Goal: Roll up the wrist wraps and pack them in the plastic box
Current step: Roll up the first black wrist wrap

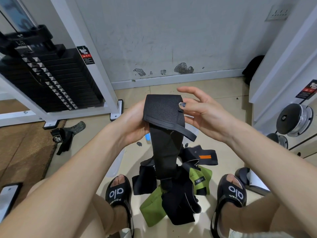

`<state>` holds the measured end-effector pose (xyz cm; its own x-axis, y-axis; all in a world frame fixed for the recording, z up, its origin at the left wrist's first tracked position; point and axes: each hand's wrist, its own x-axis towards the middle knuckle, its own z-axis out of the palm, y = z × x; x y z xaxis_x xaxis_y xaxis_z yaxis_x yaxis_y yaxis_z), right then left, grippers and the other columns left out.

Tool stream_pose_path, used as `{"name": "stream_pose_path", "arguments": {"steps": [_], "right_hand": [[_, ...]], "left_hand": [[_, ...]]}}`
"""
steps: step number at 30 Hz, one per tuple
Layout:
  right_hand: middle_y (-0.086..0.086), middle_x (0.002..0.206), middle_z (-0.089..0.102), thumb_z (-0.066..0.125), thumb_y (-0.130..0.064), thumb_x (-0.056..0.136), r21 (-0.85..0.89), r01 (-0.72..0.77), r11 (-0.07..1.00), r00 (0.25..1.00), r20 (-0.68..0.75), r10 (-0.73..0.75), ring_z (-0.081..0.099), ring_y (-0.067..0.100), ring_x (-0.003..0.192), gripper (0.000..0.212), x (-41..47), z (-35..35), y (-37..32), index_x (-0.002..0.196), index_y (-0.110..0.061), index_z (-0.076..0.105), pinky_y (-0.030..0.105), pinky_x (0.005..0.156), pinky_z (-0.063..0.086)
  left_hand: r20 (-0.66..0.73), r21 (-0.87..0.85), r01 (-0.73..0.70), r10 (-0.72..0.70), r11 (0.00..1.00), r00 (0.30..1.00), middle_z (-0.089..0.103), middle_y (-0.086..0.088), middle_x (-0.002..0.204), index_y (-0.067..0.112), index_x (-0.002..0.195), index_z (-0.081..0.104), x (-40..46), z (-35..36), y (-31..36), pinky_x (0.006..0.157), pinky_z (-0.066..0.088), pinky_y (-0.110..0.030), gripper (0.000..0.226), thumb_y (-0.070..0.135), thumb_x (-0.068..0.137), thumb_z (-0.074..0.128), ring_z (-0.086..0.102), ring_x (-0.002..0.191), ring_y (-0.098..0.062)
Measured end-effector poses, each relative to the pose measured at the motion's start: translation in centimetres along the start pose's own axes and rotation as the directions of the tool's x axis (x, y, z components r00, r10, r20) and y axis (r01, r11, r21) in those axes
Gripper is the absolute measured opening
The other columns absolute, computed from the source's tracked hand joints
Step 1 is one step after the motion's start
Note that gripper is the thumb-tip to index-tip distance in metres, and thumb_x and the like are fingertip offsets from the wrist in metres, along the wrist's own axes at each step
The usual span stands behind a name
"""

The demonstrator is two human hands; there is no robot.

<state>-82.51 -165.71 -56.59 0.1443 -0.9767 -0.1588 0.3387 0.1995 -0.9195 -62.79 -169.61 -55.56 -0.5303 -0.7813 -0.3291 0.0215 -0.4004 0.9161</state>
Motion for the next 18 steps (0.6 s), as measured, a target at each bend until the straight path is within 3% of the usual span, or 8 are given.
{"name": "stream_pose_path", "arguments": {"steps": [3,6,9,11,15,18], "right_hand": [[0.010,0.109,0.060,0.060,0.004,0.096,-0.025,0.005,1.000,1.000,-0.010,-0.005,0.062,0.019,0.095,0.031,0.0,0.2,0.0,0.119,-0.015,0.065,0.031,0.090,0.054],[0.004,0.097,0.066,0.062,0.001,0.096,-0.025,0.034,0.999,0.998,-0.047,-0.035,0.064,0.016,0.088,0.021,0.1,0.5,0.1,0.109,-0.015,0.065,0.028,0.084,0.054],[-0.004,0.090,0.068,0.063,-0.004,0.097,0.012,0.034,0.999,0.998,-0.052,-0.034,0.064,0.014,0.080,0.015,0.1,0.6,0.1,0.105,-0.017,0.063,0.026,0.079,0.056],[-0.003,0.090,0.069,0.063,-0.006,0.098,-0.007,0.038,0.999,0.999,-0.036,-0.038,0.064,0.012,0.076,0.014,0.1,0.7,0.0,0.105,-0.017,0.063,0.025,0.076,0.057],[-0.005,0.083,0.069,0.062,-0.006,0.098,-0.042,0.044,0.998,0.998,-0.052,-0.046,0.064,0.010,0.068,0.017,0.0,0.9,0.1,0.089,-0.020,0.063,0.025,0.066,0.055],[-0.001,0.085,0.065,0.065,-0.011,0.098,-0.107,0.055,0.993,0.992,-0.110,-0.067,0.060,0.012,0.068,0.021,0.1,1.1,0.3,0.082,-0.020,0.057,0.023,0.059,0.053]], "left_hand": [[0.029,-0.046,-0.004,0.006,0.999,1.000,0.074,0.004,0.078,0.021,0.071,0.079,-0.1,0.0,0.1,0.063,0.059,-0.024,0.060,0.022,0.110,0.034,0.071,0.071,-0.011],[0.012,-0.057,-0.028,0.029,0.998,1.000,0.077,0.002,0.090,0.021,0.081,0.083,-0.3,0.1,0.0,0.074,0.063,-0.030,0.059,0.023,0.109,0.031,0.074,0.083,-0.014],[-0.085,-0.058,-0.064,0.059,0.996,0.995,0.074,-0.011,0.121,0.007,0.123,0.071,0.0,0.5,-0.1,0.092,0.060,-0.041,0.043,0.024,0.111,0.034,0.070,0.112,-0.030],[-0.061,-0.032,-0.070,0.068,0.997,0.996,0.072,-0.010,0.127,0.007,0.131,0.066,-0.1,0.9,0.2,0.090,0.062,-0.038,0.046,0.034,0.111,0.035,0.070,0.115,-0.027],[0.030,-0.011,-0.042,0.042,0.999,0.999,0.076,-0.001,0.120,0.015,0.137,0.062,-0.4,1.7,0.9,0.074,0.060,-0.025,0.068,0.061,0.106,0.022,0.075,0.105,-0.014],[0.015,0.033,-0.066,0.065,0.997,0.998,0.075,0.003,0.124,0.020,0.137,0.061,-0.2,1.6,0.6,0.088,0.059,-0.027,0.069,0.063,0.106,0.018,0.072,0.113,-0.012]]}}
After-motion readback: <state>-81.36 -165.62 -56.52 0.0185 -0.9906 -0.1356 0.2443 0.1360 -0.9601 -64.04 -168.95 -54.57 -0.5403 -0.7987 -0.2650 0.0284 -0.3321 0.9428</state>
